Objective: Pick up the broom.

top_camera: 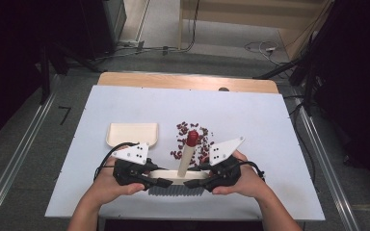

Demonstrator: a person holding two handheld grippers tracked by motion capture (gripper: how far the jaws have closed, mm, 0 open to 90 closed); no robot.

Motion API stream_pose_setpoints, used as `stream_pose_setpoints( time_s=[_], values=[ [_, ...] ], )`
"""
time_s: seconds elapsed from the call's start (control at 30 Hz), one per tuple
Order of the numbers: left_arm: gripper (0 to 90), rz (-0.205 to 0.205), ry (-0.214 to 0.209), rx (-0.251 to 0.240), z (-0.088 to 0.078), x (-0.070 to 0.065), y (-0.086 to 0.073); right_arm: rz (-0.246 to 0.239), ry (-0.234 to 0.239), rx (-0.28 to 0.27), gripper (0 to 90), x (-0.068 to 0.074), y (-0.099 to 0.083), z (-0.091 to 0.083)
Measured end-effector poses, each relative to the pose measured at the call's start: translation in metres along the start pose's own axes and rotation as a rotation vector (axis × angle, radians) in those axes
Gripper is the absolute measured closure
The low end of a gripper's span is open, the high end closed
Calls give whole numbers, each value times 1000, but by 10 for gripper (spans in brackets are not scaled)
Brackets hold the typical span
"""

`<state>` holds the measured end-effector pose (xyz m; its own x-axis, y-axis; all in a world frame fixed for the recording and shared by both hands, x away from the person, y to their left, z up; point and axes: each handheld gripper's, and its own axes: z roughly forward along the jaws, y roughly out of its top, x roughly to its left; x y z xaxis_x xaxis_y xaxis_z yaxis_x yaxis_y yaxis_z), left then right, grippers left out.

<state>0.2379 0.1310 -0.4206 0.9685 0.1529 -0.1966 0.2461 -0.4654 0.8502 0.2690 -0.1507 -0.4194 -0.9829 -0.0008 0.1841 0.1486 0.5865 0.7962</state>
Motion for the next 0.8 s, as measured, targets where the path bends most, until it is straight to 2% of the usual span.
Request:
stream_pose_setpoints(
  time_s=[0.03,0.23,0.37,0.47,0.57,0.6,0.63,0.67,0.7,0.73,0.8],
  values=[
    [682,0,-2,-1,0,0,0,3,16,2,589,0,0,1],
    [682,1,-13,-4,0,0,0,6,32,15,617,0,-1,5],
    [682,-4,-42,-4,-1,1,-2,1,64,16,650,0,-1,6],
    [680,0,-48,-4,-1,0,-3,-18,59,19,654,3,-2,8],
    [671,-17,-45,-35,0,3,-5,-25,46,13,656,3,-2,6],
    [663,-23,-33,-40,0,4,-6,-28,36,11,656,3,-1,5],
    [598,-31,-14,-48,0,5,-7,-25,9,8,656,3,-1,4],
    [598,-39,17,-50,-1,6,-8,-25,9,8,656,3,-1,4],
    [481,-60,40,-64,-3,8,-10,-15,-11,-3,656,1,-2,0],
    [481,-74,57,-87,-6,9,-11,-15,-11,-3,656,1,-2,0],
    [410,-101,97,-128,-13,12,-14,-1,-28,-25,656,-2,-2,-5]
  ],
)
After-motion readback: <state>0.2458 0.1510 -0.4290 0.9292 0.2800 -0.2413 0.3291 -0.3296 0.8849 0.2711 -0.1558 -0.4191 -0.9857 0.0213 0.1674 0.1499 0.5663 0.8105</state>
